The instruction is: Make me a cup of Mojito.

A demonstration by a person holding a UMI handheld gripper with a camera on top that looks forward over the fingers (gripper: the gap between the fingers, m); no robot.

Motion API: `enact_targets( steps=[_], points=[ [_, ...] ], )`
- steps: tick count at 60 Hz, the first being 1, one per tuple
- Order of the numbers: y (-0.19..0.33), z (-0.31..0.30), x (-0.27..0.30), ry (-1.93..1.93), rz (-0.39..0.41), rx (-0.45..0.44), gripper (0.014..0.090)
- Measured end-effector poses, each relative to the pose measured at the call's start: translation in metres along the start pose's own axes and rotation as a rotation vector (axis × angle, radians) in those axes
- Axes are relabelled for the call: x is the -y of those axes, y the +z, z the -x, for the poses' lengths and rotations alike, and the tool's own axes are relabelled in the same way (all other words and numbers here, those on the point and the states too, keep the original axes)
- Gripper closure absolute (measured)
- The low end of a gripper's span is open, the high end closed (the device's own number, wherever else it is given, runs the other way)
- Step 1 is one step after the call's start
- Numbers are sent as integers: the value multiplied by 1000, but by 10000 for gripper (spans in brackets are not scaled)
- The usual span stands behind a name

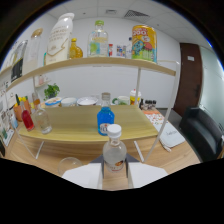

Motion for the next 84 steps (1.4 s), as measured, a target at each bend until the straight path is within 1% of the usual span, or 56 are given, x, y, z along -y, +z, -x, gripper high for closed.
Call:
enact_targets(
  steps=[6, 14, 27, 33, 42, 46, 52, 57, 69, 74, 81, 84],
  points=[
    [1, -16, -15, -162, 12, -65, 721],
    [-3, -23, -7, -525, -28, -150, 722],
    [-6, -12, 28, -1128, -154, -262, 725],
    [-3, -2, 36, -1354, -201, -292, 723],
    [1, 6, 38, -1635, -216, -339, 719],
    [4, 5, 38, -1763, -192, -374, 720],
    [6, 15, 35, -1845, -208, -348, 718],
    [6, 25, 35, -1898, -241, -324, 718],
    [5, 23, 30, -1816, -223, -285, 716],
    [-1, 21, 35, -1640, -223, -241, 718],
    [-16, 18, 49, -1225, -250, -122, 718],
    [-22, 17, 53, -1017, -264, -57, 717]
  ],
)
